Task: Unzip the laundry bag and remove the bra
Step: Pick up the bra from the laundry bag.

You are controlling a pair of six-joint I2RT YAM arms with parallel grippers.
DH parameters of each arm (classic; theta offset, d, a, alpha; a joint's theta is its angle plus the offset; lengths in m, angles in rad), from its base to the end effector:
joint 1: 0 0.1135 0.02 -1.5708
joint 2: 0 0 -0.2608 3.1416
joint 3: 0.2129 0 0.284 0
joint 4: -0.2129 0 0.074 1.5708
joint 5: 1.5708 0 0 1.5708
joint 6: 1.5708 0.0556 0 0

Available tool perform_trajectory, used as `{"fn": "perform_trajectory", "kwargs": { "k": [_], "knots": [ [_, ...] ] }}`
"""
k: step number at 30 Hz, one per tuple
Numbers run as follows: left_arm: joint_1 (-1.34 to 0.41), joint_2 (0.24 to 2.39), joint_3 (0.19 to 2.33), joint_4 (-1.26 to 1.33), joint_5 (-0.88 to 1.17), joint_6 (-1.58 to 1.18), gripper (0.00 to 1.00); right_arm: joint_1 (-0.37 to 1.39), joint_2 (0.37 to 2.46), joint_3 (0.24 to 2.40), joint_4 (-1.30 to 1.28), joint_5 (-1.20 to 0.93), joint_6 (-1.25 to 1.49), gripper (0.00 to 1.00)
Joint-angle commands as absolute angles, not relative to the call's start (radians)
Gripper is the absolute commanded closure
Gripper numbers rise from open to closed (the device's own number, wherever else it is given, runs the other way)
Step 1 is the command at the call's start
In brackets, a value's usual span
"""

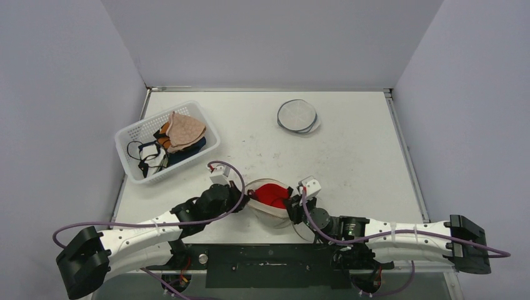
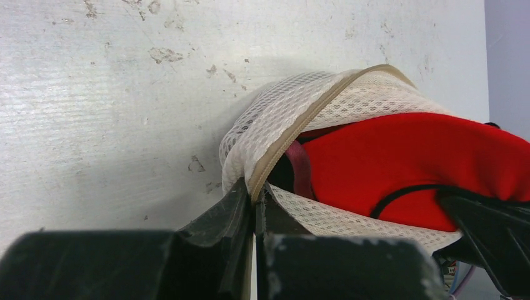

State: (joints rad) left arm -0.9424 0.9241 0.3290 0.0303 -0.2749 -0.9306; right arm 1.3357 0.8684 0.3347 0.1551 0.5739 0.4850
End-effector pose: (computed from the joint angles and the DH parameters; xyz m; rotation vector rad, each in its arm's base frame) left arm 0.1498 -0.1805 0.1475 -0.1556 2.2175 -0.8006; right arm 0.0837 0.2197 0.1784 -0.4391 1.8944 0.6764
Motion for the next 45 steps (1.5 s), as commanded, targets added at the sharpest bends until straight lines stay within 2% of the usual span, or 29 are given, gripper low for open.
{"fn": "perform_trajectory", "kwargs": {
  "k": [1,3,7,10,13,19,25,32,40,45],
  "knots": [
    [-0.943,0.936,0.317,0.146,-0.273,-0.9,1.0,1.332,0.827,0.34,0.166,0.531,0.567,0.92],
    [-0.946,0.943,0.315,0.159,-0.272,-0.891,1.0,1.329,0.829,0.358,0.144,0.504,0.573,0.8],
    [-0.952,0.954,0.318,0.166,-0.273,-0.871,1.0,1.315,0.83,0.407,0.096,0.478,0.6,0.41],
    [-0.955,0.955,0.318,0.165,-0.275,-0.863,1.0,1.28,0.822,0.434,0.064,0.452,0.632,0.29],
    [-0.959,0.95,0.313,0.162,-0.279,-0.85,1.0,1.226,0.81,0.455,0.031,0.415,0.66,0.23],
    [-0.961,0.928,0.299,0.138,-0.293,-0.835,1.0,1.134,0.827,0.507,-0.064,0.32,0.638,0.2],
    [-0.961,0.91,0.29,0.12,-0.304,-0.832,1.0,1.118,0.893,0.558,-0.126,0.245,0.647,0.21],
    [-0.961,0.906,0.287,0.103,-0.304,-0.822,1.0,1.119,0.869,0.586,-0.106,0.276,0.59,0.22],
    [-0.961,0.896,0.284,0.1,-0.305,-0.819,1.0,1.117,1.035,0.704,-0.204,0.308,0.524,0.21],
    [-0.961,0.904,0.288,0.1,-0.302,-0.817,1.0,1.117,1.057,0.687,-0.208,0.281,0.559,0.21]
  ]
}}
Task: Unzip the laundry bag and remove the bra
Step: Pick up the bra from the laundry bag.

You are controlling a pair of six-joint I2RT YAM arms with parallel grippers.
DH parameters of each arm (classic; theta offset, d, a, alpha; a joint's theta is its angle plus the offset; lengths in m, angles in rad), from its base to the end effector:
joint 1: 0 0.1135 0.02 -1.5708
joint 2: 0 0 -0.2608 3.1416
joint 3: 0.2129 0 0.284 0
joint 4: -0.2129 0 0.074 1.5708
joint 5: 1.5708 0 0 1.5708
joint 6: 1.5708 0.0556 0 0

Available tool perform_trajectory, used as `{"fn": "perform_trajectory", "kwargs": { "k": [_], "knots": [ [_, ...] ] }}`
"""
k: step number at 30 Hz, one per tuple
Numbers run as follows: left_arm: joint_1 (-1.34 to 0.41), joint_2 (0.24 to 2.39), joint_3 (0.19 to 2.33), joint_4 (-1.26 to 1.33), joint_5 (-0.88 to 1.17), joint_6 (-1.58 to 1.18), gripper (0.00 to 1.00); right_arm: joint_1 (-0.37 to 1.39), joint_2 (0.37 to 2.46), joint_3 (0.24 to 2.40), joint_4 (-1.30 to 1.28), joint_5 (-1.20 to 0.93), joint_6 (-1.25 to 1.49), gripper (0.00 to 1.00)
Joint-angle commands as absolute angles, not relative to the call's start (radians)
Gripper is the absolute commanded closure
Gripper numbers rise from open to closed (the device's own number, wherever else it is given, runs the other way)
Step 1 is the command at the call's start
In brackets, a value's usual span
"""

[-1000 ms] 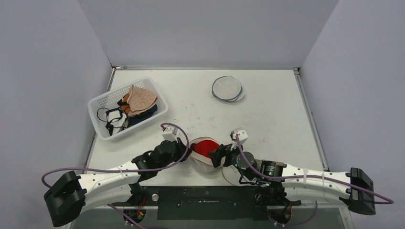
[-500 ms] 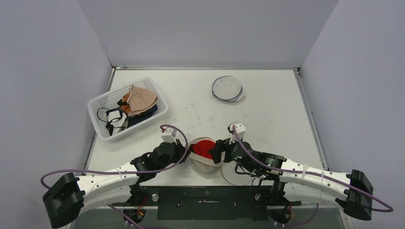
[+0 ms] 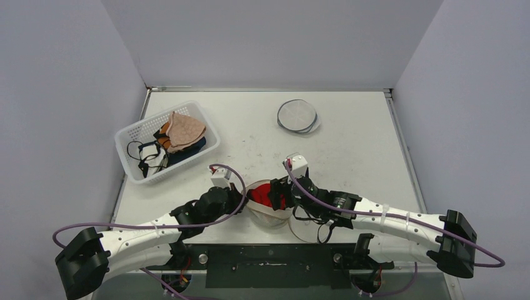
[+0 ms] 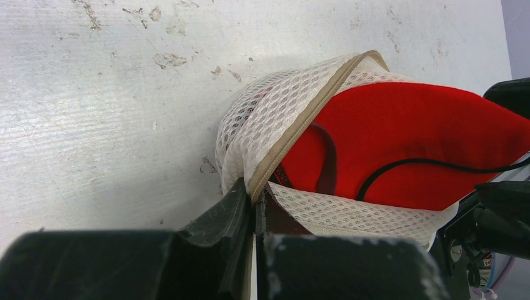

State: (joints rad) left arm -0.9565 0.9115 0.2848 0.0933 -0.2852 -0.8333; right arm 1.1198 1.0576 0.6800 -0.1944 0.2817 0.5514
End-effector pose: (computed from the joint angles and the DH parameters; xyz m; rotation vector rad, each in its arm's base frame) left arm 0.1453 -0.1789 0.1407 -0.0439 2.1782 -0.7720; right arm 0.1356 0.2446 0.2252 -0.4513 2.1489 0.6776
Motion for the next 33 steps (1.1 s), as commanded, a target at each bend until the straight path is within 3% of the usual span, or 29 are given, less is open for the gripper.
{"fn": "perform_trajectory", "kwargs": {
  "k": [1,6,14,19,25,28,33],
  "knots": [
    [-0.962,0.904,0.289,0.1,-0.301,-0.816,1.0,1.117,1.063,0.686,-0.208,0.274,0.561,0.21],
    [-0.96,0.907,0.295,0.099,-0.301,-0.81,1.0,1.118,1.116,0.683,-0.181,0.22,0.55,0.3],
    [-0.961,0.915,0.297,0.102,-0.301,-0.813,1.0,1.167,1.143,0.712,-0.123,0.203,0.528,0.79],
    [-0.961,0.931,0.295,0.112,-0.298,-0.814,1.0,1.235,1.126,0.741,-0.12,0.245,0.501,0.86],
    [-0.961,0.936,0.295,0.12,-0.295,-0.815,1.0,1.344,1.134,0.774,-0.125,0.326,0.439,0.87],
    [-0.961,0.935,0.295,0.12,-0.293,-0.815,1.0,1.393,1.145,0.787,-0.133,0.386,0.408,0.81],
    [-0.961,0.929,0.295,0.113,-0.292,-0.815,1.0,1.422,1.17,0.813,-0.163,0.447,0.411,0.5]
  ]
}}
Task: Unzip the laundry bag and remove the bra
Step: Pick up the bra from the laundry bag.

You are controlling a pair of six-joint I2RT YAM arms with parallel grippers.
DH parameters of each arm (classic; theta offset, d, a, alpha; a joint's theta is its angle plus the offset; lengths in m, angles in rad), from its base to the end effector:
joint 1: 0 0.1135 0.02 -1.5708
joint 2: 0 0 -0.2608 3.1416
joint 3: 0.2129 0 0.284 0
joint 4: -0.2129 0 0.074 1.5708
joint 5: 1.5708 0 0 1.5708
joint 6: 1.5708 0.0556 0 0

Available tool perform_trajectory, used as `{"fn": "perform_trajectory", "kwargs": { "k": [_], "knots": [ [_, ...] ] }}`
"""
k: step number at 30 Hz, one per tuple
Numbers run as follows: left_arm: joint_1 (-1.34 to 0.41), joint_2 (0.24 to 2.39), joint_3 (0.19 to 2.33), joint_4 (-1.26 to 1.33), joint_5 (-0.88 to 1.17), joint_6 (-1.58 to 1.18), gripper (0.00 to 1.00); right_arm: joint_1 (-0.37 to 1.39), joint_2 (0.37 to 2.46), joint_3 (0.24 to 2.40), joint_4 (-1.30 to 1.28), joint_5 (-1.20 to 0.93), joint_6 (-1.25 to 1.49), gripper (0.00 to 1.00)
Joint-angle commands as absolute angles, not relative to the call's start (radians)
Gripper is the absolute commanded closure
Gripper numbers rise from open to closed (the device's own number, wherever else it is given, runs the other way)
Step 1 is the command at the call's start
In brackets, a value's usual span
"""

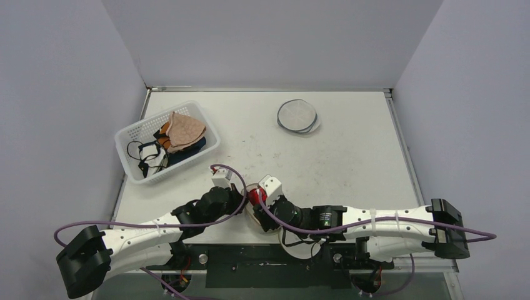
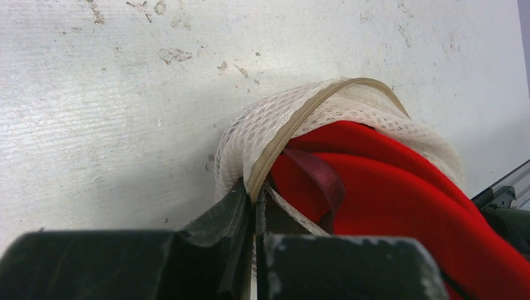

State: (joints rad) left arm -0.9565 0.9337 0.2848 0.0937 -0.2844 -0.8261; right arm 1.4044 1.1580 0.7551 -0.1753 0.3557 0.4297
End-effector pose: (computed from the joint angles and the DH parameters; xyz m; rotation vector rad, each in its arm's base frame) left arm 0.1456 -0.1794 0.1361 -0.0314 2.1962 -0.7508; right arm 0.0688 0.2925 0.2298 -0.8337 2.0263 0.6990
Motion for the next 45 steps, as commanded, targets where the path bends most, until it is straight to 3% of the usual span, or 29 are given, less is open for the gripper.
{"fn": "perform_trajectory", "kwargs": {
  "k": [1,4,9,19,31,35,43,45],
  "knots": [
    [-0.961,0.927,0.295,0.111,-0.292,-0.816,1.0,1.422,1.168,0.813,-0.167,0.459,0.421,0.43],
    [-0.961,0.923,0.293,0.108,-0.291,-0.815,1.0,1.422,1.151,0.814,-0.19,0.504,0.445,0.34],
    [-0.961,0.914,0.287,0.106,-0.293,-0.815,1.0,1.415,1.086,0.806,-0.211,0.569,0.459,0.3],
    [-0.961,0.912,0.285,0.11,-0.288,-0.817,1.0,1.213,1.156,0.824,-0.218,0.305,0.449,0.29],
    [-0.962,0.899,0.286,0.103,-0.285,-0.816,1.0,1.183,1.246,0.849,-0.227,0.15,0.452,0.33],
    [-0.961,0.893,0.284,0.102,-0.285,-0.815,1.0,1.183,1.248,0.84,-0.248,0.145,0.466,0.46],
    [-0.961,0.888,0.285,0.1,-0.287,-0.818,1.0,1.185,1.223,0.852,-0.278,0.151,0.476,0.93],
    [-0.961,0.886,0.289,0.093,-0.289,-0.816,1.0,1.185,1.212,0.862,-0.287,0.162,0.474,0.95]
  ]
}}
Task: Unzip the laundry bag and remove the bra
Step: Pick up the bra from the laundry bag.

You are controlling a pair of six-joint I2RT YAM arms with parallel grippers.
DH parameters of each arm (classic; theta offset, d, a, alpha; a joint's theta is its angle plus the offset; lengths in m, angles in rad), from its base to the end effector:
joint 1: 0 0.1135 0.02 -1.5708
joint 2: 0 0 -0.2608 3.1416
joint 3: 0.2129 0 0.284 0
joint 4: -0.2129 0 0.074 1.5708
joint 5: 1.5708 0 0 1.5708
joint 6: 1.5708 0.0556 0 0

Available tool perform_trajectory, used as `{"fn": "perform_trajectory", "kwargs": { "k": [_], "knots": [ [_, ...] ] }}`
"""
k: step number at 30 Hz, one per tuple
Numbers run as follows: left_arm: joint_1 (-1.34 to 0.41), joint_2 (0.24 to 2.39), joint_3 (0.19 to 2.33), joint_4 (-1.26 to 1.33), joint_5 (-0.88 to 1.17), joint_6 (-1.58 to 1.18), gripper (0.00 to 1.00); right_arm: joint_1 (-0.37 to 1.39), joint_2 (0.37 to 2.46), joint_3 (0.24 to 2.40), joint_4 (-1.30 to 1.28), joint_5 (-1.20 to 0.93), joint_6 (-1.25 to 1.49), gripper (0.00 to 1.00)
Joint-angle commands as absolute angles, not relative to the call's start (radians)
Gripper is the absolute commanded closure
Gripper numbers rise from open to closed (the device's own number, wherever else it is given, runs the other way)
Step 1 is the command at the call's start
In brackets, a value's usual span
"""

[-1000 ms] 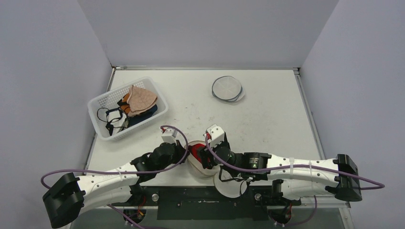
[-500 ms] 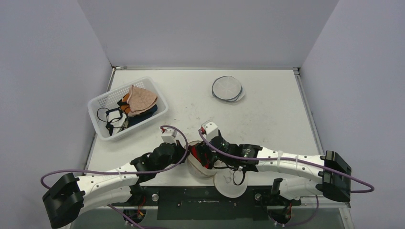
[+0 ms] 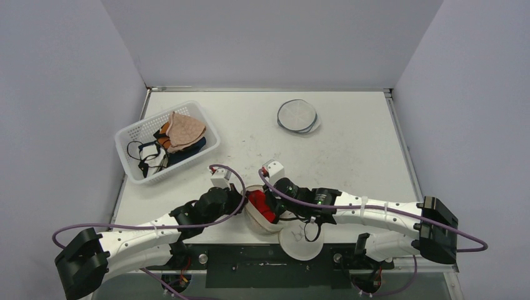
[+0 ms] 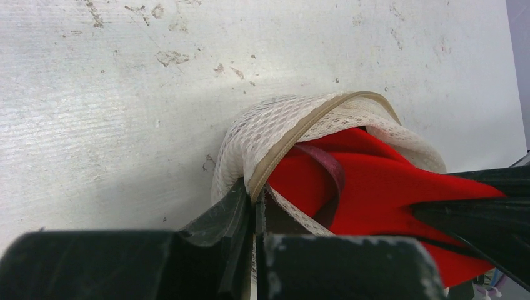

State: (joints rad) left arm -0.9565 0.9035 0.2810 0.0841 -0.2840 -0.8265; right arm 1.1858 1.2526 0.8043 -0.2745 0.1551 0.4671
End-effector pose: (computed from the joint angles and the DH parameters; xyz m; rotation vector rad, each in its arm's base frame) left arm 0.1444 -0.1777 0.1399 -0.0348 2.1821 -0.7651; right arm 0.1249 0.2853 0.2097 -0.7578 2.2544 0.6640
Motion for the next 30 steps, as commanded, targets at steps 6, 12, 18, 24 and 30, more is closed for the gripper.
{"fn": "perform_trajectory", "kwargs": {
  "k": [6,12,18,24,30],
  "knots": [
    [-0.959,0.882,0.298,0.082,-0.301,-0.815,1.0,1.183,1.112,0.881,-0.278,0.209,0.455,0.95],
    [-0.958,0.885,0.303,0.078,-0.305,-0.817,1.0,1.183,1.028,0.89,-0.292,0.277,0.452,0.95],
    [-0.957,0.878,0.302,0.077,-0.308,-0.821,1.0,1.183,1.031,0.855,-0.278,0.278,0.483,0.95],
    [-0.958,0.88,0.303,0.075,-0.306,-0.822,1.0,1.178,1.049,0.795,-0.229,0.268,0.553,0.95],
    [-0.958,0.881,0.301,0.077,-0.302,-0.821,1.0,1.168,1.077,0.757,-0.243,0.259,0.608,0.77]
  ]
}}
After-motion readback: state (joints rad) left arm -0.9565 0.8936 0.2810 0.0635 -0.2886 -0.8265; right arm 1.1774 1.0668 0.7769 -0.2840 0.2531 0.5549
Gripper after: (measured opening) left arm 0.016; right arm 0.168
